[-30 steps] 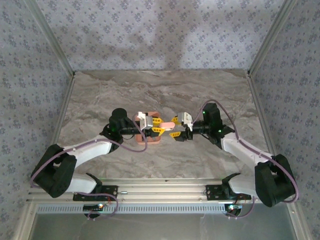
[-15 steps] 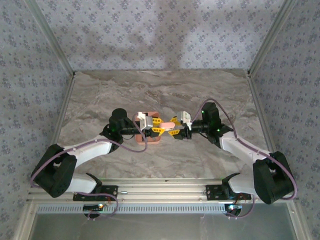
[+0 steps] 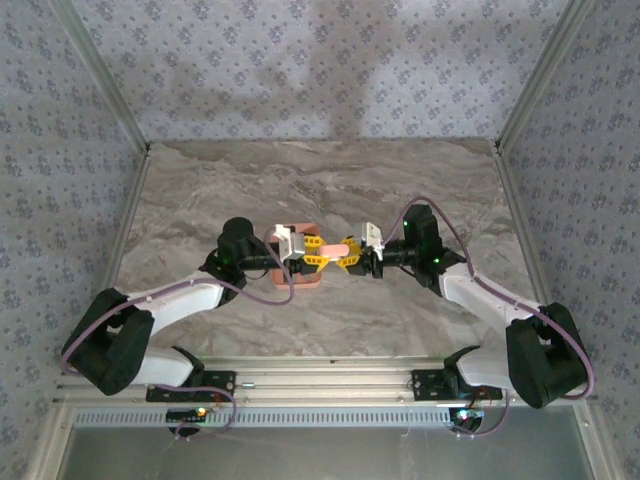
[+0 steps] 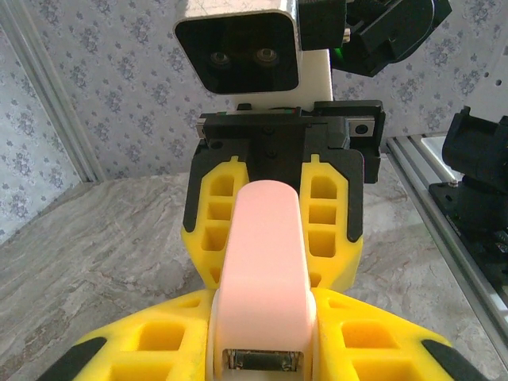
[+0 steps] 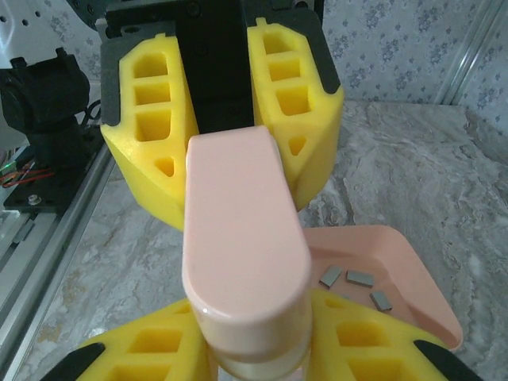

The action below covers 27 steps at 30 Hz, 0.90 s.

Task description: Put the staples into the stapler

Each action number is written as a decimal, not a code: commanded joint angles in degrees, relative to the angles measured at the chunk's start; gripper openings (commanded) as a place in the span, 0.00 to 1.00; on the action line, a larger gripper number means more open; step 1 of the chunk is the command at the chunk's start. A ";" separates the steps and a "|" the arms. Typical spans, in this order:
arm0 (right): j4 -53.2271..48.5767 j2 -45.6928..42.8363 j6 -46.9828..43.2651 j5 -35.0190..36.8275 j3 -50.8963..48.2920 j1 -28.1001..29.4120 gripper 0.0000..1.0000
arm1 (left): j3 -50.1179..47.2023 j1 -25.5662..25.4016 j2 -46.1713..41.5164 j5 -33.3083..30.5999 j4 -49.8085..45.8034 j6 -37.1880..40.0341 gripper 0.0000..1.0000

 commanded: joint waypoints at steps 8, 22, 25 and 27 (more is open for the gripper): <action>-4.89 -2.86 -4.72 7.45 0.30 0.63 0.17 | -0.34 -0.07 -0.57 -1.26 -2.12 1.83 0.33; -13.61 -2.47 -8.65 21.60 1.33 1.55 0.14 | 3.08 -0.15 -4.76 -8.83 -20.69 13.61 0.63; -17.03 -1.51 -10.80 25.37 2.72 3.28 0.14 | 6.31 -0.37 -4.42 -7.57 -28.24 17.57 0.61; -18.65 -0.57 -11.54 26.75 3.67 4.44 0.14 | 8.06 -0.94 -3.44 -7.12 -31.01 19.34 0.60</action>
